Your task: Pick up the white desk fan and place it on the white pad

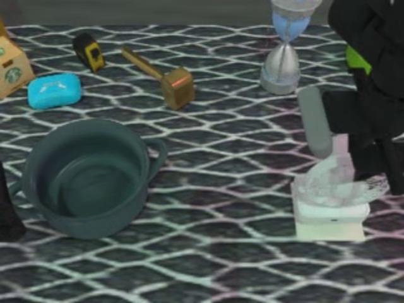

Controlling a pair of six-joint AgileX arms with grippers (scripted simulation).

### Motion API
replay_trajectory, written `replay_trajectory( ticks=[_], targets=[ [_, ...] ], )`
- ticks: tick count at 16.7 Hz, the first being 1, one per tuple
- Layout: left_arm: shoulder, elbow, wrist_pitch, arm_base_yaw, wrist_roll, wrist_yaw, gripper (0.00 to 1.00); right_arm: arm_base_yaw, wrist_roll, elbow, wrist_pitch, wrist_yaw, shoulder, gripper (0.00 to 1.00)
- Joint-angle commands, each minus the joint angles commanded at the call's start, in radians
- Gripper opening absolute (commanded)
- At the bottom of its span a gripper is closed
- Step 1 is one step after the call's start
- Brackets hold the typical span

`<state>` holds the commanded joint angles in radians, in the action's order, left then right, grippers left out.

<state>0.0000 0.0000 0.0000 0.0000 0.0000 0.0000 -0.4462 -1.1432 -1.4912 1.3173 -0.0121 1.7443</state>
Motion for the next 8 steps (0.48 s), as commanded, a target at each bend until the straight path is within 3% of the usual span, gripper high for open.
replay_trajectory(
  ticks=[6,8],
  targets=[
    [0.0,0.0,0.0,0.0,0.0,0.0,1.0,0.002,-0.003,0.061,-0.063,-0.001,0.007,0.0],
    [0.0,0.0,0.0,0.0,0.0,0.0,1.0,0.002,-0.003,0.061,-0.063,-0.001,0.007,0.15]
  ],
)
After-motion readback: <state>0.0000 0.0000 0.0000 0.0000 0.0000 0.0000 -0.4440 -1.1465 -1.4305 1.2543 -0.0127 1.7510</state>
